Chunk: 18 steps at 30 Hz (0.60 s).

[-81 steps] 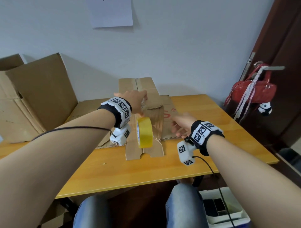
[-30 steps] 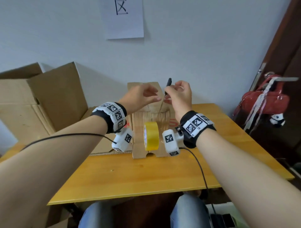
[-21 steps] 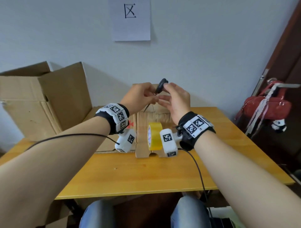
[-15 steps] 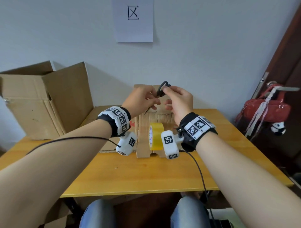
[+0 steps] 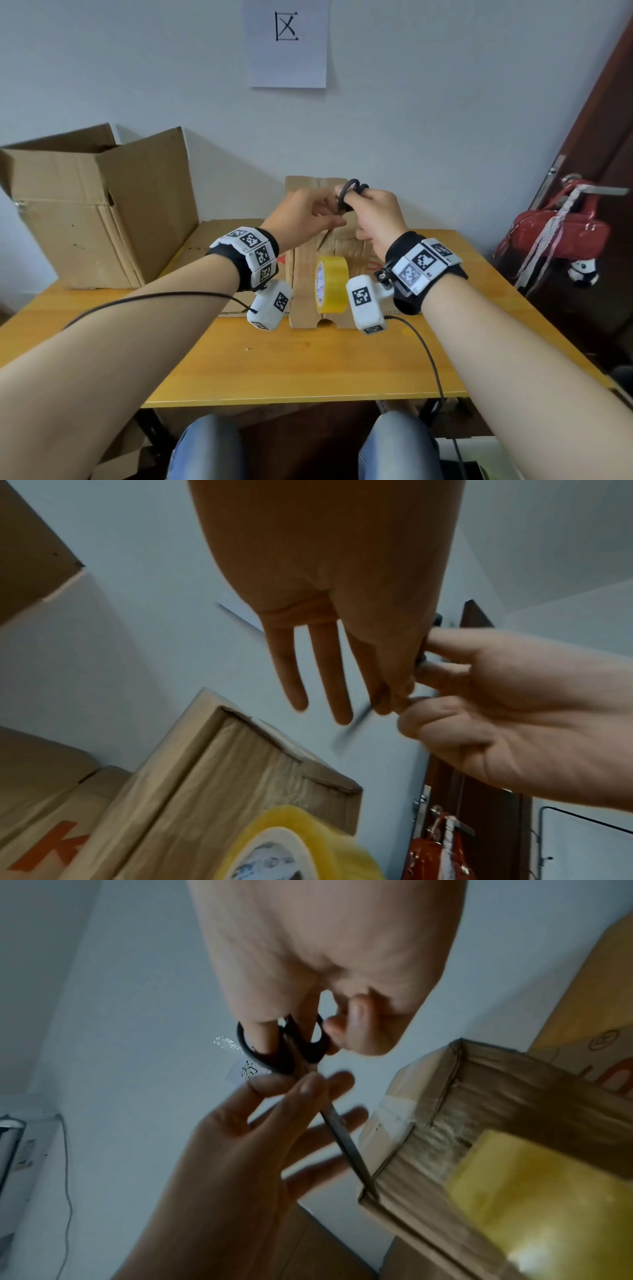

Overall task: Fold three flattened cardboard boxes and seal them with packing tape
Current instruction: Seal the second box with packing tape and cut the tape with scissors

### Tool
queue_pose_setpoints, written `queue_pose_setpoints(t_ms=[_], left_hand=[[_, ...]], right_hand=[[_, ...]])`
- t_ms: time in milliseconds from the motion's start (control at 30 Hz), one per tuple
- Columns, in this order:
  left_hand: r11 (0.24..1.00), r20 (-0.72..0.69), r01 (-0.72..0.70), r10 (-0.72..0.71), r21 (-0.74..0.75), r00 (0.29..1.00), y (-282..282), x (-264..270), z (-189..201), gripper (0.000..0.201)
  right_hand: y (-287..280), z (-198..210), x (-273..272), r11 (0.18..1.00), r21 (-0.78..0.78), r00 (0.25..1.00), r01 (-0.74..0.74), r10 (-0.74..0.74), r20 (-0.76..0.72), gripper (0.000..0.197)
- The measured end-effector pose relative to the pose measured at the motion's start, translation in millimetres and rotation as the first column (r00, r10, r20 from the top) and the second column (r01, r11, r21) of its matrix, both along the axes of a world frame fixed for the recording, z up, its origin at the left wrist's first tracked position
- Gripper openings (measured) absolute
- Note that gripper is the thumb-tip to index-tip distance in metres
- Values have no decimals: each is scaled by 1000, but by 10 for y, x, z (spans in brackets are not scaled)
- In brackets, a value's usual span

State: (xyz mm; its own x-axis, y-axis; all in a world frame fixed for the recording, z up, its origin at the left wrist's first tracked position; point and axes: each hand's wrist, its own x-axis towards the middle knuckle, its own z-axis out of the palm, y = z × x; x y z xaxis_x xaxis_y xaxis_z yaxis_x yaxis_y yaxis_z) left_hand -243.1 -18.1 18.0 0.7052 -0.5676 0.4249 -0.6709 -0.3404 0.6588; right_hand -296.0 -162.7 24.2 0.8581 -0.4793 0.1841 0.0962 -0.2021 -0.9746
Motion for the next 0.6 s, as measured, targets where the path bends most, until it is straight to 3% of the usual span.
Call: queue_pose_setpoints(t_ms=[133, 233, 400, 600], left_hand=[[985, -264, -31, 76, 171, 962, 142, 59, -132, 38], [957, -518, 27, 133, 288, 845, 168, 61, -300, 38], [981, -766, 40, 122, 188, 631, 79, -14, -485, 49], [999, -868, 2, 31, 37, 496, -10, -81, -629, 46]], right_hand=[[-128, -72, -37, 1000, 13, 997, 19, -20, 80, 30], [-137, -146, -57, 999, 15, 993, 33, -34, 111, 39], [-83, -231, -6, 990, 89, 984, 107, -118, 134, 36], [14, -374, 86, 972, 178, 982, 151, -168, 83, 45]])
